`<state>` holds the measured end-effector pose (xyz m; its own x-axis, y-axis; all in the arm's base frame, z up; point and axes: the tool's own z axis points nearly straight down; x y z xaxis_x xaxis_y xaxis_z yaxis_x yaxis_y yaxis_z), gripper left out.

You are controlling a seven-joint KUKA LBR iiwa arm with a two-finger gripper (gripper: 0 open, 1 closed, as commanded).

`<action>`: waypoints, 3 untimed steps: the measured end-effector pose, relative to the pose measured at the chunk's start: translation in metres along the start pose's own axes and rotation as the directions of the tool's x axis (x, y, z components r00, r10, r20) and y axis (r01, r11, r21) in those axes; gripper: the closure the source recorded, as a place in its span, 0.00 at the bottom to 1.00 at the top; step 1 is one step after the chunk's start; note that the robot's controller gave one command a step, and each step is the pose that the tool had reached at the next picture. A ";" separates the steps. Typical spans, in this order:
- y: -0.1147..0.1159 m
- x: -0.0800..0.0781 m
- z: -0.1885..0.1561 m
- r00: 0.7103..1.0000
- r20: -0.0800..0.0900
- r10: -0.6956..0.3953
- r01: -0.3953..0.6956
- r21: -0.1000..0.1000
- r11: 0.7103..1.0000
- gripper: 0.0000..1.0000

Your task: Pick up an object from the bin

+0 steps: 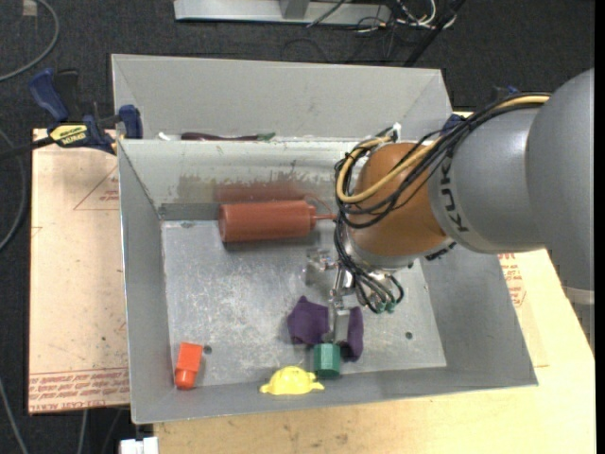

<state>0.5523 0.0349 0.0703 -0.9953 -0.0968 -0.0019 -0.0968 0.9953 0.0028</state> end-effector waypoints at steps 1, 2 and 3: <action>0.000 0.000 0.000 1.000 0.000 0.000 0.000 0.000 1.000 0.00; -0.009 0.028 0.000 0.827 0.004 -0.562 0.562 0.000 0.827 1.00; -0.009 0.028 0.000 0.827 0.004 -0.562 0.562 0.000 0.827 1.00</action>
Offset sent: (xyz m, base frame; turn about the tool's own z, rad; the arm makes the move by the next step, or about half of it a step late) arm -0.0276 -0.0128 -0.0003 -0.6003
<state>0.5257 0.0230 0.0704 -0.7691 -0.6391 -0.0067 -0.6391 0.7691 0.0014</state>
